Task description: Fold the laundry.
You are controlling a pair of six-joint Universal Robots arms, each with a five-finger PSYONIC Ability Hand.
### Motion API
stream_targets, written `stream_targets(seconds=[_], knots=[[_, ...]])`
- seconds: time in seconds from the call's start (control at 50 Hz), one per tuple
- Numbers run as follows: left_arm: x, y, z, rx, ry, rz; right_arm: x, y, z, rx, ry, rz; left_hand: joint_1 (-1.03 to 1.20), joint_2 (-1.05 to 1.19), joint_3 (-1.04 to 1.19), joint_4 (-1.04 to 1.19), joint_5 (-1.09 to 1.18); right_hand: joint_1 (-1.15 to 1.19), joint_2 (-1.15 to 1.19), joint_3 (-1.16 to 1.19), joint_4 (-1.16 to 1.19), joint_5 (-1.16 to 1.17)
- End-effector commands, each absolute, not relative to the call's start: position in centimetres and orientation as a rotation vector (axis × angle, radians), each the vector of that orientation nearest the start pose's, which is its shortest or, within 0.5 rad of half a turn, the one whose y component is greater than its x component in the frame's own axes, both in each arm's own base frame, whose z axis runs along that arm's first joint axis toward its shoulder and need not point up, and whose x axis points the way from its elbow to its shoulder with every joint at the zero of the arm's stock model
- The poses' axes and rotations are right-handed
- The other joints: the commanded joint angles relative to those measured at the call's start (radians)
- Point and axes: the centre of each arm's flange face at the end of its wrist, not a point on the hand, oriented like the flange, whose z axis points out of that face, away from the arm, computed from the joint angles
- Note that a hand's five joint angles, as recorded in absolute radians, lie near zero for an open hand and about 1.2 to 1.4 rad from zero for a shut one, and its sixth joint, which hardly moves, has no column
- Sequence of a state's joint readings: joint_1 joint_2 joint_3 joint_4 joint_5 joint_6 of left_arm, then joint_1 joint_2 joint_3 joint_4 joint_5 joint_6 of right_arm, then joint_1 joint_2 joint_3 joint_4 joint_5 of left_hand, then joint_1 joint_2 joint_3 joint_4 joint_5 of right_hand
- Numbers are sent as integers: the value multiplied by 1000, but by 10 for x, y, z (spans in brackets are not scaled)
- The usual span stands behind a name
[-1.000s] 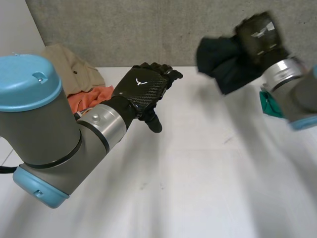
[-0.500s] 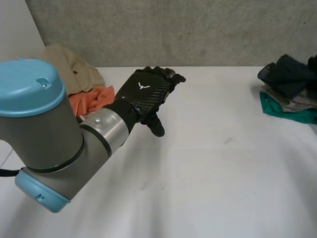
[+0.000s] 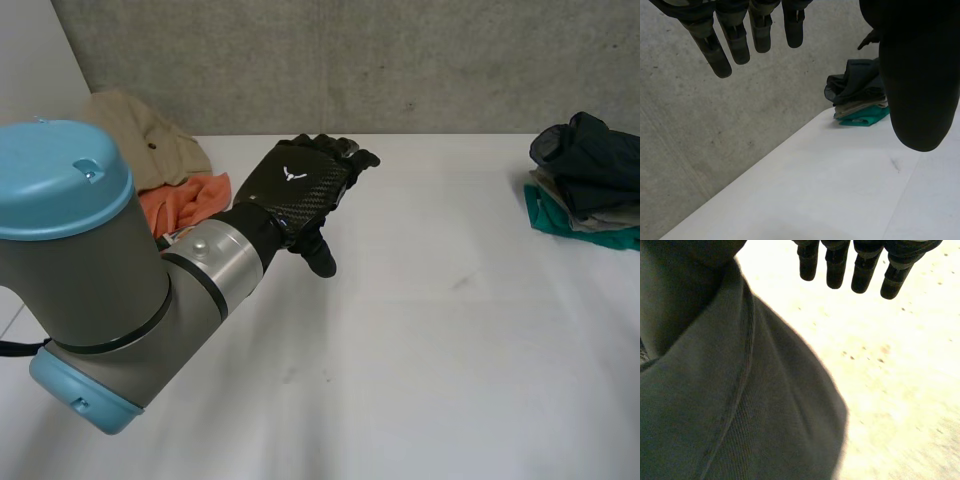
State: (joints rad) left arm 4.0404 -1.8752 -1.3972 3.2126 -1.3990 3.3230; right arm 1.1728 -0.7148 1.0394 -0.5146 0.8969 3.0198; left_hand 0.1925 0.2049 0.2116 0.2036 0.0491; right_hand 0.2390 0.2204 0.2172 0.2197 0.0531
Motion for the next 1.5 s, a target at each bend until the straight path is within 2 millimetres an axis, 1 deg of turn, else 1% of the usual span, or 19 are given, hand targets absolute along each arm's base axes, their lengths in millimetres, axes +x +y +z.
stream_targets(seconds=[0.02, 0.08, 0.12, 0.2, 0.22, 0.26, 0.3, 0.36, 0.44, 0.46, 0.52, 0.54, 0.62, 0.68, 0.78, 0.94, 1.06, 1.22, 1.5], knots=[[-344, -197, 270, 1303, 2338, -2408, -34, -469, 219, -540, 2487, -2539, 15, 3, -4, 4, -16, -64, -46, -43, -45, -53], [-343, -196, 276, 1288, 2320, -2433, -56, -457, 246, -436, 2726, -2651, 15, 3, -4, 4, -16, -64, -46, -43, -45, -53], [-342, -196, 279, 1281, 2313, -2444, -63, -452, 265, -362, 2784, -2747, 15, 3, -4, 4, -16, -64, -46, -43, -45, -53], [-337, -196, 293, 1243, 2267, -2495, -62, -448, 307, -282, 2652, -3015, 12, 0, -7, 1, -19, -64, -46, -43, -45, -53], [-336, -197, 297, 1231, 2253, -2511, -50, -448, 318, -301, 2533, -3096, 12, 0, -7, 1, -19, -64, -46, -43, -45, -53], [-330, -203, 311, 1154, 2186, -2576, -4, -443, 340, -370, 2240, -3186, 12, 0, -7, 1, -19, -64, -46, -43, -45, -53], [-324, -210, 319, 1069, 2137, -2612, 38, -428, 359, -411, 1984, -3200, 12, 0, -7, 1, -19, -64, -46, -43, -45, -53], [-302, -233, 335, 829, 2042, -2642, 78, -405, 371, -458, 1775, -3142, 12, 0, -7, 1, -19, -64, -46, -43, -45, -53], [-271, -263, 346, 569, 1947, -2619, 136, -372, 360, -591, 1600, -2916, 3, -9, -16, -8, -28, -64, -46, -43, -45, -53], [-265, -269, 347, 531, 1932, -2611, 165, -356, 347, -671, 1557, -2786, 3, -9, -16, -8, -28, -64, -46, -43, -45, -53], [-239, -295, 346, 425, 1901, -2555, 208, -329, 327, -791, 1517, -2594, 3, -9, -16, -8, -28, -64, -46, -43, -45, -53], [-226, -307, 343, 381, 1898, -2518, 233, -309, 311, -866, 1502, -2479, 3, -9, -16, -8, -28, -64, -46, -43, -45, -53], [-198, -345, 314, 351, 1937, -2371, 265, -272, 279, -955, 1566, -2257, 1, -12, -19, -11, -31, -64, -46, -43, -45, -53], [-184, -369, 288, 416, 1972, -2263, 270, -260, 257, -985, 1665, -2128, 3, -9, -16, -8, -28, -64, -46, -43, -45, -53], [-166, -408, 228, 710, 1985, -2049, 276, -246, 209, -1068, 1865, -1886, 3, -9, -16, -8, -28, -64, -46, -43, -45, -53], [-143, -445, 155, 940, 1974, -1842, 274, -233, 186, -1181, 1929, -1834, 30, 17, 11, 19, -1, -64, -46, -43, -45, -53], [-146, -460, 135, 1006, 1980, -1880, 272, -230, 181, -1190, 1942, -1817, 150, 137, 131, 139, 119, -64, -46, -43, -45, -53], [-153, -456, 120, 1117, 2035, -1906, 272, -230, 179, -1190, 1939, -1824, 291, 278, 272, 280, 260, -64, -46, -43, -45, -53], [-155, -460, 102, 1121, 2064, -1881, 272, -231, 179, -1189, 1934, -1837, 391, 378, 372, 380, 360, -64, -46, -43, -45, -53]])
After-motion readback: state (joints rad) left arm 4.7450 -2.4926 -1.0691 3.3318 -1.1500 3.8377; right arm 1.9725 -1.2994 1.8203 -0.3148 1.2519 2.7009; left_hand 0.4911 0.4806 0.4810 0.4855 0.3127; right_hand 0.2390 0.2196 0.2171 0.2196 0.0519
